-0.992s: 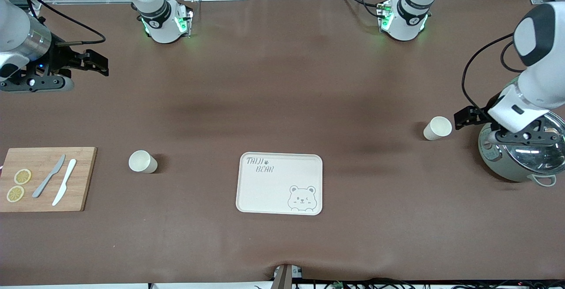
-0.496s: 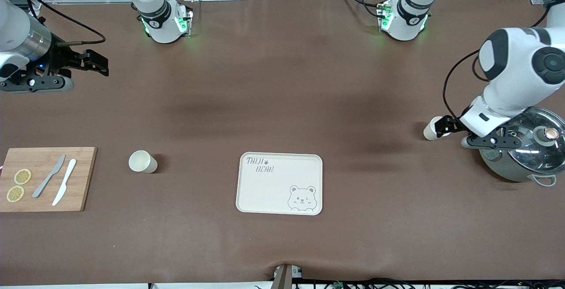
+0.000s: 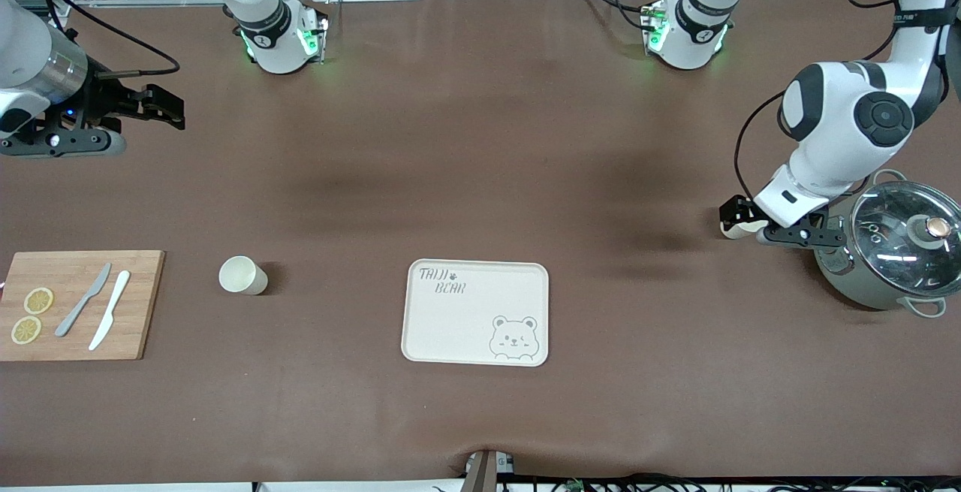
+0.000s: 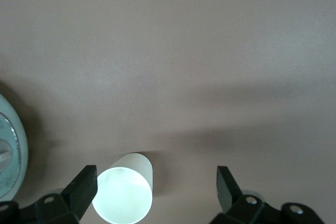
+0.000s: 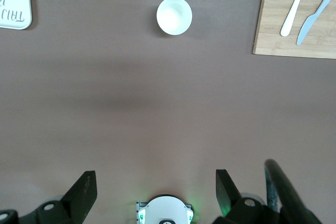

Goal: Place white IKEA cup upright on tray with both arms
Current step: 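Move the left gripper down to the white cup beside the pot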

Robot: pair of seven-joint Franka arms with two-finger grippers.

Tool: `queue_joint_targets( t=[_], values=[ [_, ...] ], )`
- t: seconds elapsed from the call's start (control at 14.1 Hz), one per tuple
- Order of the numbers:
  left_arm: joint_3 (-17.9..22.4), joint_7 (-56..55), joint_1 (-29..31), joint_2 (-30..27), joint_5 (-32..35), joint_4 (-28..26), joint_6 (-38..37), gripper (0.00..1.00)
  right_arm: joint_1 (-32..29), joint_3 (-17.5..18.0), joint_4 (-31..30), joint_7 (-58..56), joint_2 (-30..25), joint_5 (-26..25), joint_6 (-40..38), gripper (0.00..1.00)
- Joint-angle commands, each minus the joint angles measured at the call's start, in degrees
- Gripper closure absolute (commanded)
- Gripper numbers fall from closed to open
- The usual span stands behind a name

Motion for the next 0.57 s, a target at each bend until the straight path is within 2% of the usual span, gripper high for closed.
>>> queue_joint_targets(
  t=[0.0, 0.35, 0.5],
  values=[
    [-0.2, 0.81, 0.42, -2.02, 0.68, -5.11, 4.42, 0.0, -0.8, 0.56, -1.23, -0.84, -1.34, -0.56, 0.03, 0.0],
    [-0.12, 0.99, 0.59, -1.59, 1.38, -12.23, 14.79, 0.0, -0.8, 0.56, -1.23, -0.84, -1.34, -0.56, -0.06, 0.0],
    [-0.2, 1.25, 1.82, -1.32, 1.47, -12.59, 15.07, 0.0, -0.8, 0.56, -1.32, -0.84, -1.34, -0.56, -0.06, 0.0]
  ],
)
